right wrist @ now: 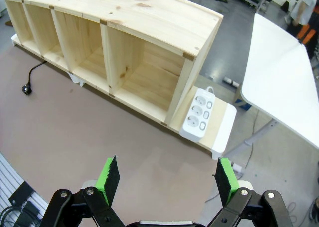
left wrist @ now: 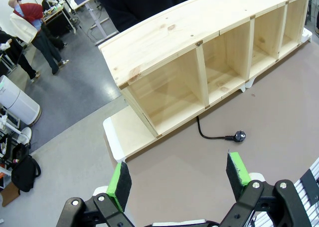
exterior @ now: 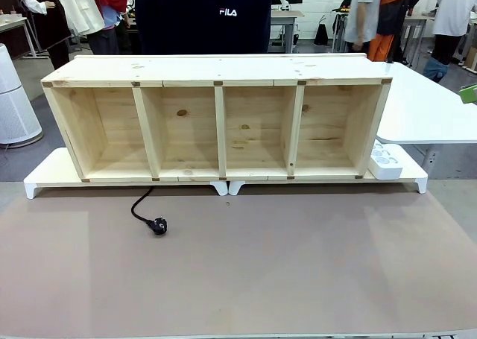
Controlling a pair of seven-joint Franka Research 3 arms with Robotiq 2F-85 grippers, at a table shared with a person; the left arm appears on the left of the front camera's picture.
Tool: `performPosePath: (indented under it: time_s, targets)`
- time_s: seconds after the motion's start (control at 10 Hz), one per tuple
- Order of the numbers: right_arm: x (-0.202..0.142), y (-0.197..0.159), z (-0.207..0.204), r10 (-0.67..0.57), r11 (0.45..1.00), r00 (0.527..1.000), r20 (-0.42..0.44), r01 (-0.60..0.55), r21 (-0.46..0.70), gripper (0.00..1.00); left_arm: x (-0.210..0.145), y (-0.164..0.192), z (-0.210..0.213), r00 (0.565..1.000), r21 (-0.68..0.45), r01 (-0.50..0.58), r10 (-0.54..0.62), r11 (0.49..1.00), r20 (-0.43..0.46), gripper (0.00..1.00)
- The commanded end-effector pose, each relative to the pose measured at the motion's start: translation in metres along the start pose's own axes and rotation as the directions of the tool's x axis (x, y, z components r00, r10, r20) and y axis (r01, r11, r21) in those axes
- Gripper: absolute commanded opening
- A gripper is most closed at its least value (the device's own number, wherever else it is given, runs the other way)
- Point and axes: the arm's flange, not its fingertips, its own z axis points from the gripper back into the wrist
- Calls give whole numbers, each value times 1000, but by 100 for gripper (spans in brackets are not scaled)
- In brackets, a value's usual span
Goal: Perform cable management.
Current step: When the cord part of the Power Cable appears at the lower middle area of the table and stops, grasp the cord part of the Power Cable.
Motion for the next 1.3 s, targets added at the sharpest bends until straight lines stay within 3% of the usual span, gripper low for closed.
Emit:
performPosePath:
  time_s: [0.0, 1.2]
  targets:
    - [3, 0, -5, 3, 1000, 1000, 4, -3, -8, 100, 2, -1, 0, 1000, -1, -13, 13, 1000, 13, 100]
    - [3, 0, -5, 3, 1000, 1000, 4, -3, -8, 100, 2, -1, 0, 1000, -1, -13, 13, 1000, 13, 100]
